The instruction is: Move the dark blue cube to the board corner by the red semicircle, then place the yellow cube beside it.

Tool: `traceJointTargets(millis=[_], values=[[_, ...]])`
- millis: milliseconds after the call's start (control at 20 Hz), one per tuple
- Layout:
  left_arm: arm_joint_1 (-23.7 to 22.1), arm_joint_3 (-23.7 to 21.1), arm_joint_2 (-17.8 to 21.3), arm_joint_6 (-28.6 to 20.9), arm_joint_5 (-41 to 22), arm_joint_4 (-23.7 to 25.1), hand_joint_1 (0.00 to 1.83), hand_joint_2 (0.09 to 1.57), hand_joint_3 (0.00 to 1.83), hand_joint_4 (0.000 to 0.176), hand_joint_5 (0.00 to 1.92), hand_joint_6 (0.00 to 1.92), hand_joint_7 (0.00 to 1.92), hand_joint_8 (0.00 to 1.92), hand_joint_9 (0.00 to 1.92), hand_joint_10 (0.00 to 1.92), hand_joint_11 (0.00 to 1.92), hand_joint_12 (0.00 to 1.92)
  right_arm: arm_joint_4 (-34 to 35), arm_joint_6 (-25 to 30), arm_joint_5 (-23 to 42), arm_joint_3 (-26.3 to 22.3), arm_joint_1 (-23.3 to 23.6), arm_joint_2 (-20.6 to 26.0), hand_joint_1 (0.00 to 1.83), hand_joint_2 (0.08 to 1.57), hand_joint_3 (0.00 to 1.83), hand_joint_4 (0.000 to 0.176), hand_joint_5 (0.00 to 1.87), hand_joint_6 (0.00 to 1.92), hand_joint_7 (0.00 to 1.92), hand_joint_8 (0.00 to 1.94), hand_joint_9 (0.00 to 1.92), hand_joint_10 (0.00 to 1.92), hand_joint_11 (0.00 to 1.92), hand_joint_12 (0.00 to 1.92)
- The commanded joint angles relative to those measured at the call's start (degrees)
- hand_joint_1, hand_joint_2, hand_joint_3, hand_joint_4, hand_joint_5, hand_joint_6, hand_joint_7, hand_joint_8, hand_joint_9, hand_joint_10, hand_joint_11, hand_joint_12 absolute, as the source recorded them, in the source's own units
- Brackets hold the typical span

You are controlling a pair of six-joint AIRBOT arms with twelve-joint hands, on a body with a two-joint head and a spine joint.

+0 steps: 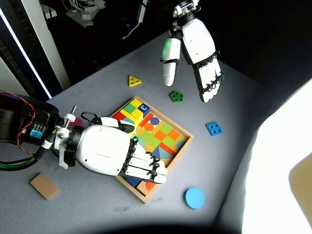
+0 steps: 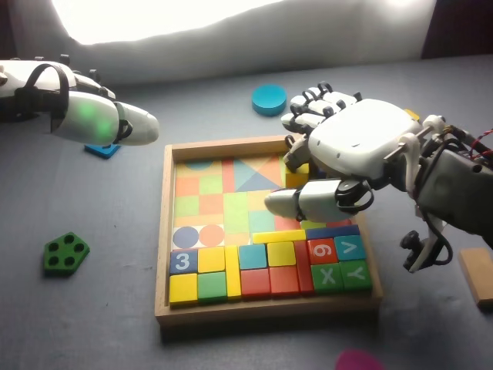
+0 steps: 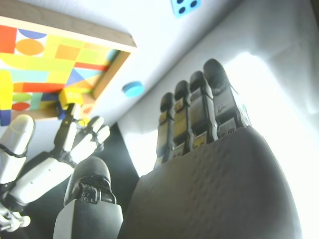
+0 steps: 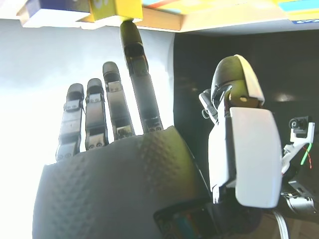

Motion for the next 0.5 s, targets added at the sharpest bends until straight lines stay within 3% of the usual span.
traceJointTargets(millis=[0,450], values=[[-0.5,0.0,-0.1,-0.2,-2.1,2.6,0.0,1.17,0.0,0.0,0.18,0.0,0.19,0.0,0.13,0.0,0.0,0.41,-0.5,-0.4,2.2,0.4,-0.5,0.5,0.0,1.12,0.0,0.0,0.77,0.01,0.21,0.01,0.01,0.0,0.0,0.0],[-0.5,0.0,-0.1,-0.2,-2.1,2.6,0.0,1.16,0.0,0.0,0.17,0.0,0.18,0.0,0.12,0.0,0.0,0.38,-0.5,-0.1,2.9,0.4,-0.4,1.4,0.0,1.13,0.0,0.0,0.78,0.01,0.22,0.01,0.02,0.01,0.0,0.0]])
